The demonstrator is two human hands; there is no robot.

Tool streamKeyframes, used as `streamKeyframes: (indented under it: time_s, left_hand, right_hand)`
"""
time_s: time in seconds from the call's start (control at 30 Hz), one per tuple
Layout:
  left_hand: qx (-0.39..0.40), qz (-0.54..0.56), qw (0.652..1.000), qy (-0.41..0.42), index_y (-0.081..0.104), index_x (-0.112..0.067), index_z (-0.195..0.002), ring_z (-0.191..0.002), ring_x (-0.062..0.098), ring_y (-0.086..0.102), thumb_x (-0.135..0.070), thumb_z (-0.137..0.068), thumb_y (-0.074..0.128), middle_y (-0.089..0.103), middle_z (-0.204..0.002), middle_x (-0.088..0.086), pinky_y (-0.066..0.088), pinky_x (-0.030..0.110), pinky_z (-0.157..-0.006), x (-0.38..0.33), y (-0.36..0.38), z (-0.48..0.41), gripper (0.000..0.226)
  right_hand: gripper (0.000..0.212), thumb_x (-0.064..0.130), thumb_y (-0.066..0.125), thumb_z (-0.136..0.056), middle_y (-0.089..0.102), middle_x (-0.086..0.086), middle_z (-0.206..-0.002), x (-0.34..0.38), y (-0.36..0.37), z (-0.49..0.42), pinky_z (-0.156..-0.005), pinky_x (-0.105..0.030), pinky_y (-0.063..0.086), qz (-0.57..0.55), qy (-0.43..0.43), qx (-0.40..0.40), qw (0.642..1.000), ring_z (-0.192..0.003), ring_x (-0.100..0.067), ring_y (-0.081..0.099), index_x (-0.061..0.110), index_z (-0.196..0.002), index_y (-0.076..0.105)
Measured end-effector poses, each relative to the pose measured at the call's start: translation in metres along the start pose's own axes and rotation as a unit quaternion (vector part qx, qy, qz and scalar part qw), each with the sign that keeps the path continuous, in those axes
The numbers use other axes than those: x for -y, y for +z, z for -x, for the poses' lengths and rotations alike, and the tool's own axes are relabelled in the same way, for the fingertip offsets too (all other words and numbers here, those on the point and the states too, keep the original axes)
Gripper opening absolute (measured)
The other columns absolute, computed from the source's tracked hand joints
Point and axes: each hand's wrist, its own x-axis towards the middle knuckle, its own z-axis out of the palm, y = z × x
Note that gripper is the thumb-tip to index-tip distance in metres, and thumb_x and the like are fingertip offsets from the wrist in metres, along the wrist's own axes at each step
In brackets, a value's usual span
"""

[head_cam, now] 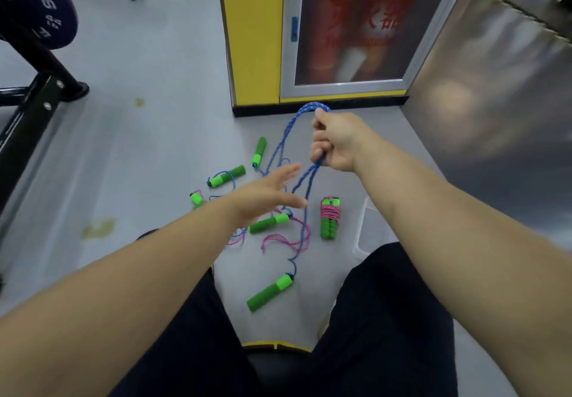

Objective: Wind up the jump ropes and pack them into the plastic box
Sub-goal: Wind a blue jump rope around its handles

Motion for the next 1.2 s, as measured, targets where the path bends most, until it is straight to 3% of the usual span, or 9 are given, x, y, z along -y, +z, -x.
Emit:
streamKeyframes:
  time_s: [0.13,0.23,0.33,0.4,0.47,0.6,0.77,0.97,1.2]
  left_hand:
    - [-0.018,-0.196,0.98,-0.001,0.061,-0.021,-0.097,-0.092,-0.006,0.058,-0.036,-0.088,0.061,0.065,-0.105,-0.006,0.041,0.013,-0.086,-0.001,0.032,-0.016,0.017]
    - [-0.091,-0.212,0.971,-0.055,0.05,-0.019,-0.063,-0.053,0.005,0.05,-0.032,-0.099,0.04,0.056,-0.065,0.0,0.042,0.018,-0.056,0.018,0.03,-0.011,0.04]
    - [-0.169,-0.048,0.981,-0.077,0.041,-0.017,-0.063,-0.045,0.014,0.041,-0.036,-0.1,0.036,0.044,-0.05,-0.003,0.038,0.023,-0.044,0.024,0.017,-0.006,0.042]
    - [-0.178,0.03,0.981,-0.07,0.035,-0.017,-0.061,-0.035,0.012,0.03,-0.034,-0.1,0.036,0.033,-0.037,-0.008,0.03,0.021,-0.04,0.007,0.021,-0.011,0.043]
    - [-0.156,0.06,0.984,-0.066,0.031,-0.017,-0.06,-0.03,0.01,0.021,-0.029,-0.1,0.035,0.026,-0.034,-0.009,0.023,0.017,-0.038,-0.017,0.03,-0.015,0.041]
    - [-0.105,0.101,0.988,-0.047,0.035,-0.017,-0.065,-0.03,0.008,0.018,-0.032,-0.101,0.032,0.023,-0.036,-0.008,0.018,0.015,-0.037,-0.054,0.035,-0.017,0.04]
    - [-0.083,0.202,0.976,0.022,0.048,-0.012,-0.078,-0.035,0.009,0.028,-0.032,-0.103,0.03,0.033,-0.041,-0.005,0.029,0.015,-0.04,-0.092,0.027,-0.009,0.037]
    - [-0.074,0.099,0.992,0.022,0.061,-0.025,-0.095,-0.076,0.011,0.057,-0.051,-0.092,0.046,0.063,-0.089,-0.004,0.046,0.03,-0.077,-0.055,-0.003,0.005,0.03]
    - [0.099,-0.005,0.992,-0.085,0.049,-0.028,-0.126,-0.11,-0.004,0.053,-0.02,-0.085,0.066,0.057,-0.122,-0.013,0.046,0.012,-0.084,0.04,0.024,0.026,0.045]
  right_hand:
    - [0.039,0.028,0.027,-0.102,0.019,0.005,-0.033,0.019,0.006,0.003,-0.037,-0.01,0.023,-0.146,-0.01,-0.01,0.989,-0.027,-0.01,0.016,0.015,-0.067,0.035]
    - [0.035,0.02,0.025,-0.102,0.027,0.001,-0.036,0.029,-0.02,-0.001,-0.038,-0.014,0.031,-0.246,-0.033,-0.065,0.966,-0.03,-0.012,0.024,0.013,-0.07,0.037]
    - [0.037,0.041,0.032,-0.099,0.061,-0.016,-0.09,0.009,-0.05,-0.001,-0.078,-0.038,0.05,-0.055,0.035,-0.016,0.998,-0.08,-0.025,0.061,0.009,-0.104,0.049]
    - [0.062,0.053,0.039,-0.093,0.045,-0.017,-0.136,-0.024,-0.059,0.002,-0.109,-0.042,0.031,0.139,0.109,0.056,0.983,-0.127,-0.031,0.044,0.011,-0.138,0.034]
    - [0.064,0.051,0.052,-0.088,0.04,-0.006,-0.144,-0.059,-0.057,0.007,-0.113,-0.037,0.023,0.203,0.119,0.145,0.961,-0.135,-0.023,0.034,0.019,-0.141,0.035]
    - [0.061,0.03,0.063,-0.081,0.044,0.014,-0.139,-0.103,-0.038,0.023,-0.11,-0.035,0.021,0.224,0.119,0.32,0.913,-0.132,-0.006,0.034,0.03,-0.137,0.04]
    - [0.033,0.027,0.041,-0.098,0.062,-0.007,-0.124,-0.123,-0.013,0.03,-0.099,-0.026,0.041,0.434,0.029,0.223,0.872,-0.114,-0.015,0.057,0.012,-0.122,0.058]
    - [0.036,0.032,0.031,-0.102,0.067,-0.013,-0.082,-0.07,-0.004,0.033,-0.064,-0.034,0.059,0.136,-0.004,0.124,0.983,-0.064,-0.021,0.069,0.005,-0.107,0.055]
    - [0.038,0.032,0.022,-0.103,0.059,-0.021,-0.085,-0.026,0.001,0.033,-0.043,-0.026,0.054,-0.15,0.032,0.09,0.984,-0.051,-0.023,0.068,0.006,-0.09,0.047]
